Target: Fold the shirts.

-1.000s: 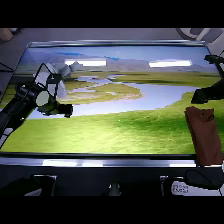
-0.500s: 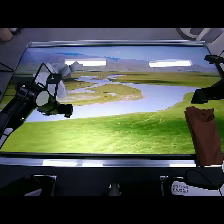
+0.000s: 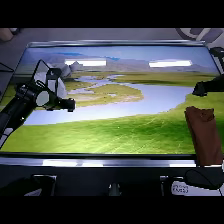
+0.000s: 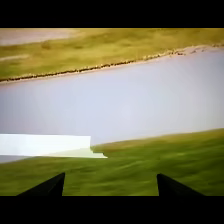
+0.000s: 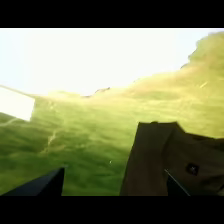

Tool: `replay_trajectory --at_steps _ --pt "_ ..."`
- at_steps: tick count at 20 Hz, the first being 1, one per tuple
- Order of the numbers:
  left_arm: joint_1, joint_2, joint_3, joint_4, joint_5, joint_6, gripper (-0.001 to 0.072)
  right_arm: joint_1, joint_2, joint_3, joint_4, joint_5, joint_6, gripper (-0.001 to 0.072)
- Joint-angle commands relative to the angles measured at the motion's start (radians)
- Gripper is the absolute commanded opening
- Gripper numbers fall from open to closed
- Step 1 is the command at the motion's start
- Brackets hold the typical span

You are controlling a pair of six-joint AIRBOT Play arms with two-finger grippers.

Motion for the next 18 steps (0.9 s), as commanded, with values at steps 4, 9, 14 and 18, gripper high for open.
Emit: replay_trajectory --at_steps 4,9,14,18 --pt "0.058 -0.069 0.035 0.032 0.486 -0.029 0.0657 0.001 0.000 0.000 0.039 -0.540 0.022 0.0692" --pt "0.340 -0.437 0.467 -0.134 0.286 0.024 0.0664 0.001 -0.008 0.000 0.140 -0.478 0.021 0.0691" --pt "0.440 -0.729 0.695 -0.321 0.187 0.025 0.0664 0.001 -0.084 0.000 0.143 -0.220 0.019 0.0611" --pt "0.420 -0.805 0.695 -0.339 0.300 0.026 0.0664 0.001 -0.158 0.000 0.150 -0.101 -0.061 0.0627"
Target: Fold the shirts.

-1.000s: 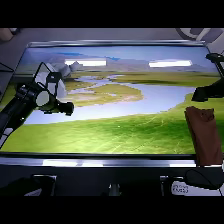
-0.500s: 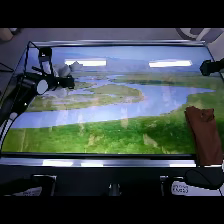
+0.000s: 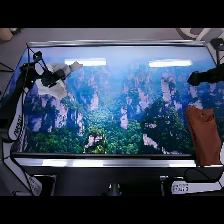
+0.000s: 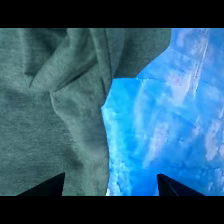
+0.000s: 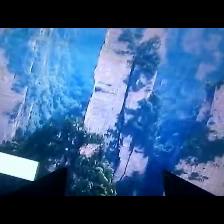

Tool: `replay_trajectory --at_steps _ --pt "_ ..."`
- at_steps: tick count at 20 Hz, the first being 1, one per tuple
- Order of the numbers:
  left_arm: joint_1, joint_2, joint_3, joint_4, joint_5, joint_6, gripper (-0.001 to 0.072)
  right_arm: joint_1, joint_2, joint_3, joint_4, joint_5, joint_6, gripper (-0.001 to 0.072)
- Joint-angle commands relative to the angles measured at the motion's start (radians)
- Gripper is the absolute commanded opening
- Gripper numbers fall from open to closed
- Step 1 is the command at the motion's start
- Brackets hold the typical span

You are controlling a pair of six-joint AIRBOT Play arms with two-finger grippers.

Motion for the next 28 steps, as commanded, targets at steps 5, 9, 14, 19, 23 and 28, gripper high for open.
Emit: replay_trajectory --at_steps 5,9,14,19,23,28 --pt "-0.003 -0.120 0.031 -0.034 0.012 0.008 0.0115 0.001 -0.054 0.000 0.066 0.120 -0.050 0.0626" --pt "-0.004 -0.089 0.037 -0.011 -0.113 0.057 0.0024 0.001 -0.054 0.000 0.074 0.105 -0.052 0.0623" --pt "-0.147 0.238 0.036 -0.004 -0.089 0.359 0.0023 0.002 -0.009 0.003 0.331 -0.161 -0.077 0.0601" --pt "-0.447 0.587 0.033 -0.003 0.037 0.366 0.0023 0.002 0.184 0.071 0.443 -0.195 -0.146 0.0594" --pt "-0.708 0.571 -0.015 0.003 0.082 0.271 0.0023 0.002 0.424 0.075 0.364 -0.156 -0.101 0.0594" --pt "-0.947 0.373 -0.161 -0.005 0.114 0.141 0.0038 0.002 0.574 0.075 0.056 -0.121 0.028 0.0594"
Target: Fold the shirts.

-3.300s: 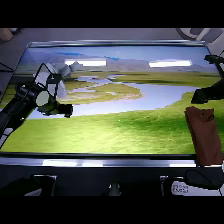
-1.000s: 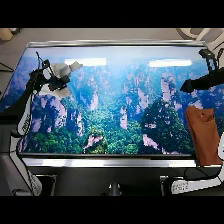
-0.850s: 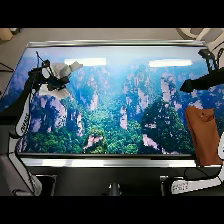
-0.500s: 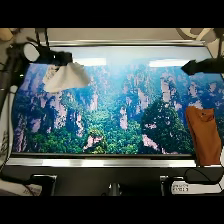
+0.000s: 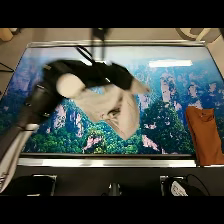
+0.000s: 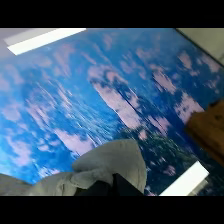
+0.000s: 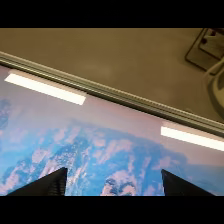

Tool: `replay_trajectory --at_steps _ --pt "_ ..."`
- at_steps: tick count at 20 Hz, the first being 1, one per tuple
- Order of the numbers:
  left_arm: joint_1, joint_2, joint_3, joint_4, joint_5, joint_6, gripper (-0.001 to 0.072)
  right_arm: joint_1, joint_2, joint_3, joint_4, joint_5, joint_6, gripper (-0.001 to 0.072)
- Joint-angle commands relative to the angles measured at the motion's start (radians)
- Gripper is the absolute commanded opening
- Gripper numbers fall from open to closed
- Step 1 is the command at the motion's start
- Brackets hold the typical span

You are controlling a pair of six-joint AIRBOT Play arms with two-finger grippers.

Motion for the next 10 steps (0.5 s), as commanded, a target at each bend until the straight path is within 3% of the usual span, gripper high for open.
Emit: replay_trajectory --at_steps 1,2,4,7,10 --pt "-0.150 -0.142 -0.064 -0.027 0.008 -0.111 0.0288 0.000 0.073 0.000 -0.196 0.080 0.078 0.0594" --pt "-0.156 -0.175 -0.061 -0.053 -0.021 -0.119 0.0700 0.000 0.061 -0.003 -0.204 0.134 0.078 0.0594" --pt "-0.117 -0.172 -0.039 -0.023 -0.158 -0.109 0.0716 0.000 0.027 -0.035 -0.214 0.218 0.078 0.0597" --pt "0.044 -0.120 -0.006 0.187 -0.451 -0.051 0.0716 0.000 -0.037 -0.155 -0.211 0.310 0.077 0.0636" --pt "0.253 -0.104 -0.052 0.118 -0.597 -0.049 0.0716 0.000 -0.090 -0.368 -0.208 0.335 0.029 0.0676"
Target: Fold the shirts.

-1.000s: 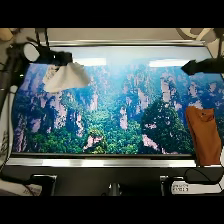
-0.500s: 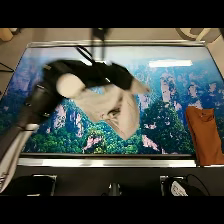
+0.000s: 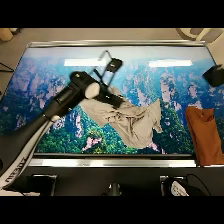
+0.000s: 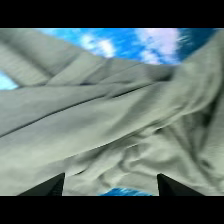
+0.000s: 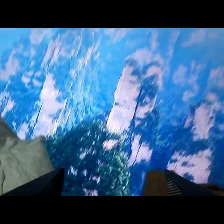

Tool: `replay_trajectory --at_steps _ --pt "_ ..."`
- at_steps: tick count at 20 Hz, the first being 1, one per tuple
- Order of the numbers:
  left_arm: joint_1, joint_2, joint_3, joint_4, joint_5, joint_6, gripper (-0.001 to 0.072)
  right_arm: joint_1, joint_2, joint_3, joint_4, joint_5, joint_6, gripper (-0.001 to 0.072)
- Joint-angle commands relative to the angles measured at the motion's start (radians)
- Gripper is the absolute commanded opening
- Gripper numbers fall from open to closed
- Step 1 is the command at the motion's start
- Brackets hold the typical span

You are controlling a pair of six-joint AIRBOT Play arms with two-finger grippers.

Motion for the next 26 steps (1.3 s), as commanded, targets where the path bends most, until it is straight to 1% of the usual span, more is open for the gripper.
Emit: replay_trajectory --at_steps 1,3,5,9,10,14,17,18,20,21,22,23,24,26 --pt "0.199 0.020 -0.079 -0.078 -0.188 0.024 0.0716 0.000 -0.051 -0.233 -0.004 0.061 -0.054 0.0676" --pt "0.265 0.034 -0.230 -0.215 -0.132 0.032 0.0718 0.000 -0.055 -0.380 0.038 0.029 -0.105 0.0676" --pt "0.286 0.039 -0.386 -0.308 -0.041 0.046 0.0720 0.000 -0.055 -0.493 0.104 -0.016 -0.164 0.0675" --pt "0.286 0.037 -0.585 -0.508 0.206 0.047 0.0720 0.000 -0.056 -0.603 0.192 -0.069 -0.223 0.0674" --pt "0.286 0.035 -0.606 -0.533 0.260 0.047 0.0720 0.000 -0.056 -0.606 0.201 -0.071 -0.234 0.0675" --pt "0.286 0.003 -0.617 -0.571 0.339 0.046 0.0720 0.000 -0.056 -0.606 0.207 -0.086 -0.234 0.0674" --pt "0.278 -0.013 -0.617 -0.595 0.432 0.045 0.0720 0.000 -0.056 -0.606 0.213 -0.096 -0.234 0.0675" --pt "0.278 -0.023 -0.616 -0.597 0.446 0.045 0.0720 0.000 -0.056 -0.606 0.238 -0.094 -0.234 0.0704" --pt "0.283 -0.049 -0.616 -0.611 0.438 0.042 0.0707 0.000 -0.056 -0.606 0.349 -0.090 -0.278 0.0706" --pt "0.282 -0.059 -0.616 -0.613 0.429 0.042 0.0602 0.000 -0.056 -0.606 0.396 -0.098 -0.300 0.0707" --pt "0.282 -0.063 -0.616 -0.614 0.423 0.041 0.0430 0.000 -0.056 -0.606 0.425 -0.121 -0.309 0.0708" --pt "0.282 -0.061 -0.615 -0.614 0.423 0.042 0.0192 0.000 -0.056 -0.606 0.441 -0.153 -0.308 0.0708" --pt "0.282 -0.056 -0.612 -0.614 0.423 0.043 0.0031 0.000 -0.056 -0.606 0.455 -0.190 -0.308 0.0709" --pt "0.282 -0.041 -0.611 -0.613 0.423 0.061 0.0025 0.033 -0.058 -0.605 0.460 -0.268 -0.308 0.0709"
